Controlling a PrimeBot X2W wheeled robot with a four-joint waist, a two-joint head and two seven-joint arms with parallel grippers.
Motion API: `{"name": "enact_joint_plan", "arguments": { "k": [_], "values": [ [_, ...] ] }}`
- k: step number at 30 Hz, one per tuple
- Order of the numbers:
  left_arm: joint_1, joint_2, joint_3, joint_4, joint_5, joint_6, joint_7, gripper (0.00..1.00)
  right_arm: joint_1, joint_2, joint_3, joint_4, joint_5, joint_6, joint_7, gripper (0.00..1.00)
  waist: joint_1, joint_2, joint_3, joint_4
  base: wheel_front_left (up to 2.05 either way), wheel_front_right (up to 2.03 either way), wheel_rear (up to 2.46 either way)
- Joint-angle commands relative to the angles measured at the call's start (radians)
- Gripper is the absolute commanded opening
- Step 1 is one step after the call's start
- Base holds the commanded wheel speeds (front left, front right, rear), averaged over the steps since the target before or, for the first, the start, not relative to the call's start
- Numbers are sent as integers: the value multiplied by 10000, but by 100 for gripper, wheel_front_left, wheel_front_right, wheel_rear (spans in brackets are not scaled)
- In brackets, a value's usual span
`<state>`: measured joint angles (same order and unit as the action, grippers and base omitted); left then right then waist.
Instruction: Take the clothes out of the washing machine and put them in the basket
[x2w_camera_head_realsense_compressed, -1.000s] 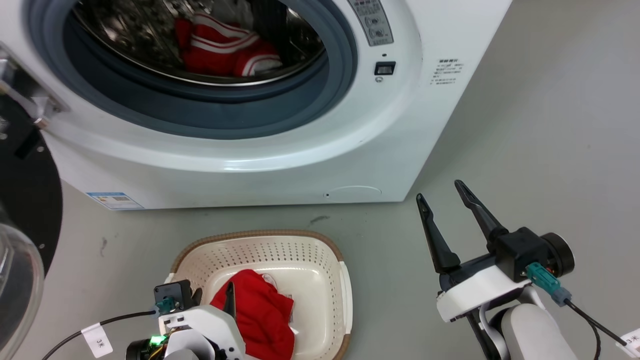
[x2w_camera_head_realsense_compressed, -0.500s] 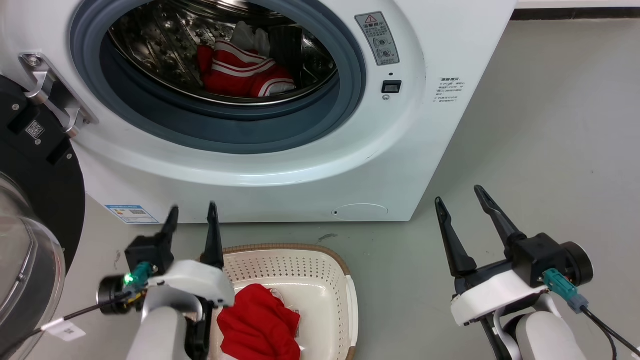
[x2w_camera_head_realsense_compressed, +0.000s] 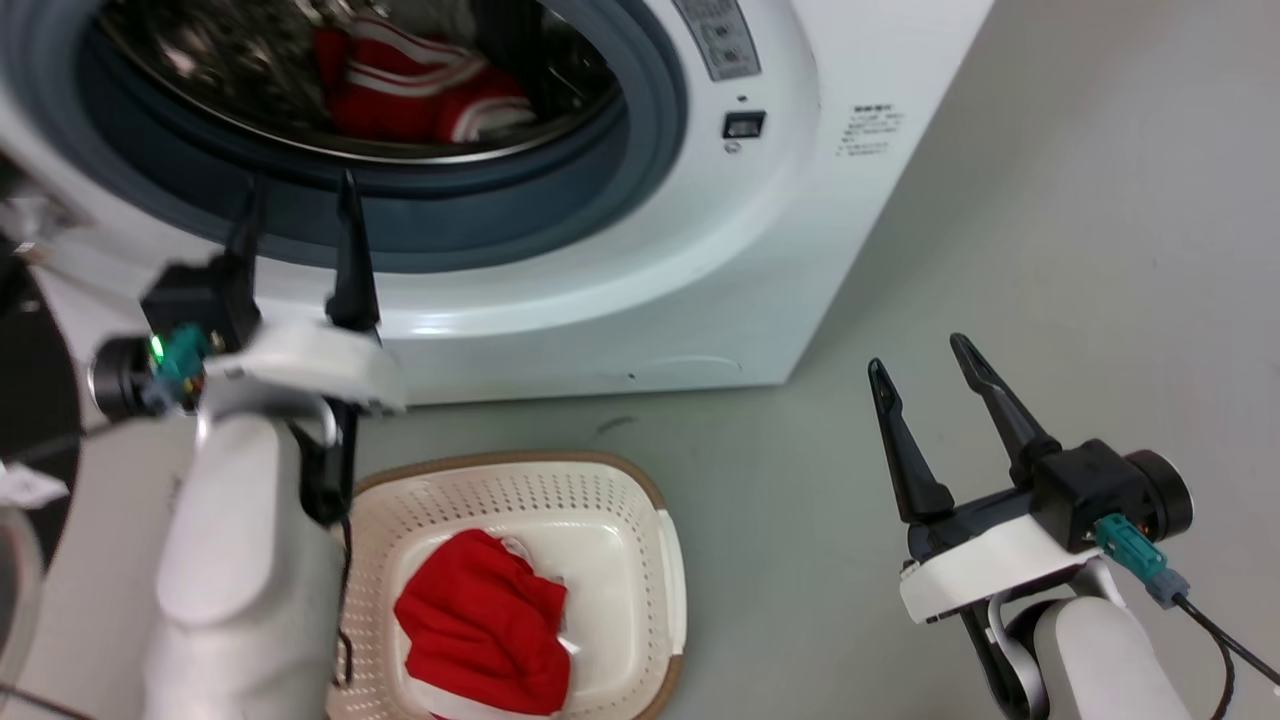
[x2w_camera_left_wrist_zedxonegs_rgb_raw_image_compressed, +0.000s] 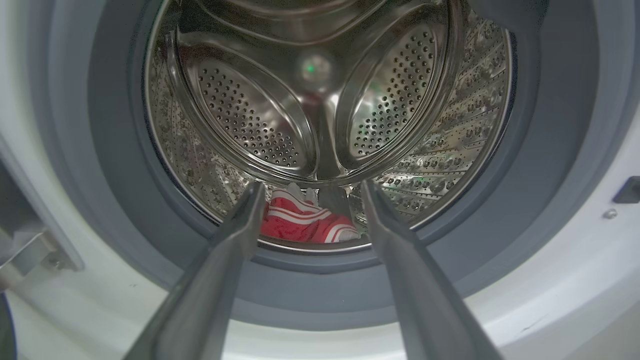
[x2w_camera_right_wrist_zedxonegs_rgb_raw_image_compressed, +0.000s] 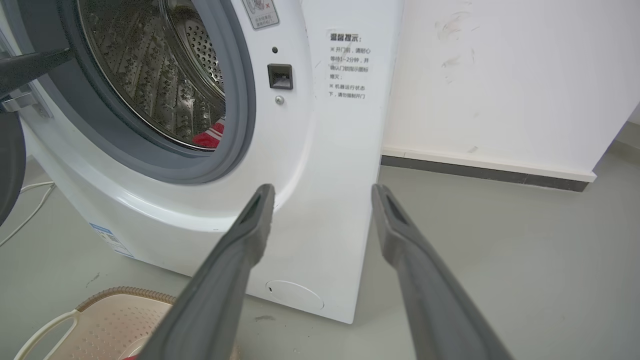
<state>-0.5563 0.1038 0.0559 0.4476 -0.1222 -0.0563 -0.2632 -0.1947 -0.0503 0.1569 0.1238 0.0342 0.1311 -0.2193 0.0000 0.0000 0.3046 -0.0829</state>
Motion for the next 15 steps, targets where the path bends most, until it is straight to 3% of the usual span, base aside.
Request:
{"name": "enact_joint_plan", "arguments": {
  "k": [1, 9, 15],
  "values": [
    [-619, 206, 4, 364, 91, -123, -23, 100, -195, 4, 13, -24, 110, -7, -63, 100, 0, 0, 534, -428, 0, 0, 0],
    [-2953, 1144, -197, 2553, 372, -327, 94, 100, -645, 7, 291, 120, 496, -7, -303, 100, 0, 0, 1750, -1310, 0, 0, 0],
    [-4702, 2002, -354, 3954, 486, -481, 794, 100, -1076, 8, 615, 310, 946, -7, -448, 100, 0, 0, 2624, -2008, 0, 0, 0]
  ]
}}
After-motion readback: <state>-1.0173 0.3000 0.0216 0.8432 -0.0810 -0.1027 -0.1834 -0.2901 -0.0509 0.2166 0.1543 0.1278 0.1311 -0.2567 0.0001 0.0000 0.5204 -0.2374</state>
